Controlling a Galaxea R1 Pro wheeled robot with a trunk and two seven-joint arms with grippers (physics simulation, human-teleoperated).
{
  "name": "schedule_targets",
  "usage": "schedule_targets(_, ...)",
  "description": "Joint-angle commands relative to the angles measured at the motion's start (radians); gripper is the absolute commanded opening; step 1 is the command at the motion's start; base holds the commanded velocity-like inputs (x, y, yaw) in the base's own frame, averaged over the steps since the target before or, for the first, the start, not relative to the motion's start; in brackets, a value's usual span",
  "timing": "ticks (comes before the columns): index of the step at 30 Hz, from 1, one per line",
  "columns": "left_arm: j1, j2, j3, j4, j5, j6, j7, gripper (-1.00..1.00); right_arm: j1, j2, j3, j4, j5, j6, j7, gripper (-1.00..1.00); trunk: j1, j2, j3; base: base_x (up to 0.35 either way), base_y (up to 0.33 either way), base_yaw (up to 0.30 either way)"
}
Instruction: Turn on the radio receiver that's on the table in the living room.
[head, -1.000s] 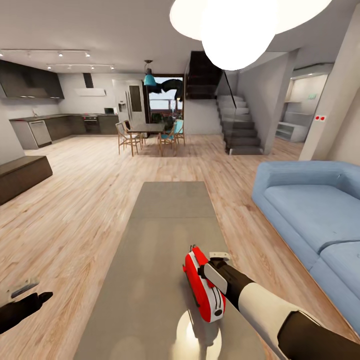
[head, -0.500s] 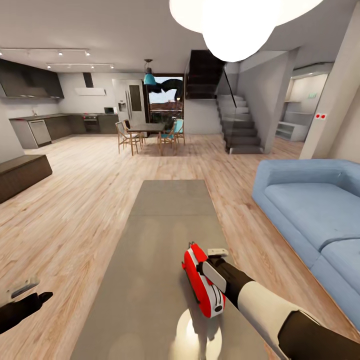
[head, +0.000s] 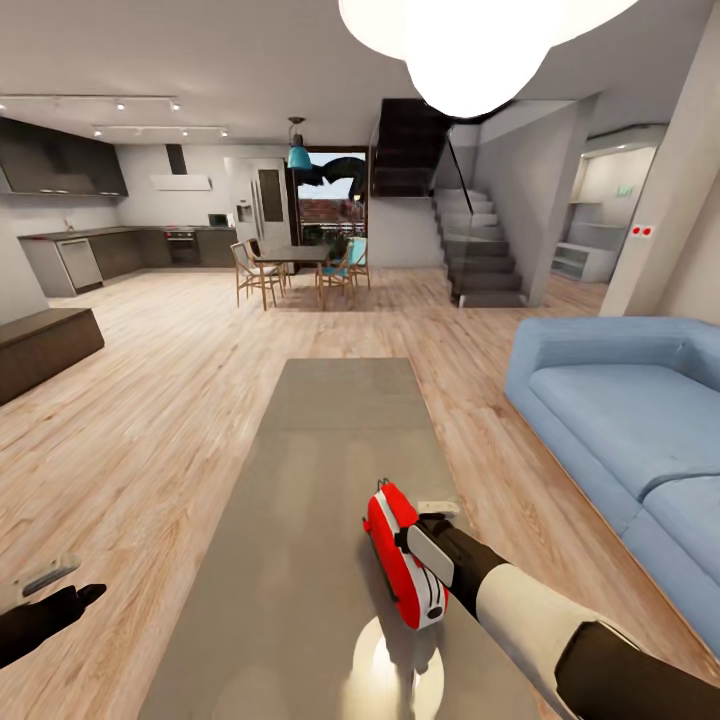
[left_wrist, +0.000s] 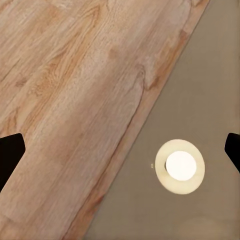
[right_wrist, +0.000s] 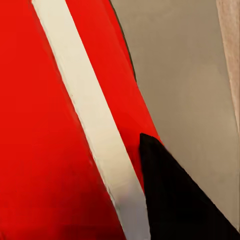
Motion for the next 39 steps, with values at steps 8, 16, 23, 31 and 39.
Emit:
schedule_targets(8, 0.000, -0.001, -0.001, 0.000, 0.000, 0.000, 0.000, 1.00, 0.002, 0.000, 0.001, 0.009, -0.013, 0.005, 0.000, 1.00, 0.000, 0.000, 0.000, 0.000, 0.000, 0.000)
schedule_targets(16, 0.000, -0.001, -0.001, 0.000, 0.000, 0.000, 0.001, 1.00, 0.002, 0.000, 0.001, 0.009, -0.013, 0.005, 0.000, 1.00, 0.000, 0.000, 0.000, 0.000, 0.000, 0.000)
schedule_targets(23, 0.000, -0.003, -0.004, 0.000, 0.000, 0.000, 0.001, 1.00, 0.002, 0.000, 0.001, 0.009, -0.012, 0.005, 0.000, 1.00, 0.000, 0.000, 0.000, 0.000, 0.000, 0.000)
schedule_targets(31, 0.000, -0.008, -0.008, 0.000, 0.000, 0.000, 0.000, 1.00, -0.001, 0.000, -0.003, -0.005, 0.014, 0.005, -0.003, 1.00, 0.000, 0.000, 0.000, 0.000, 0.000, 0.000)
schedule_targets(39, 0.000, -0.008, -0.008, 0.000, 0.000, 0.000, 0.000, 1.00, -0.002, 0.000, -0.004, -0.006, 0.022, 0.006, -0.004, 1.00, 0.000, 0.000, 0.000, 0.000, 0.000, 0.000)
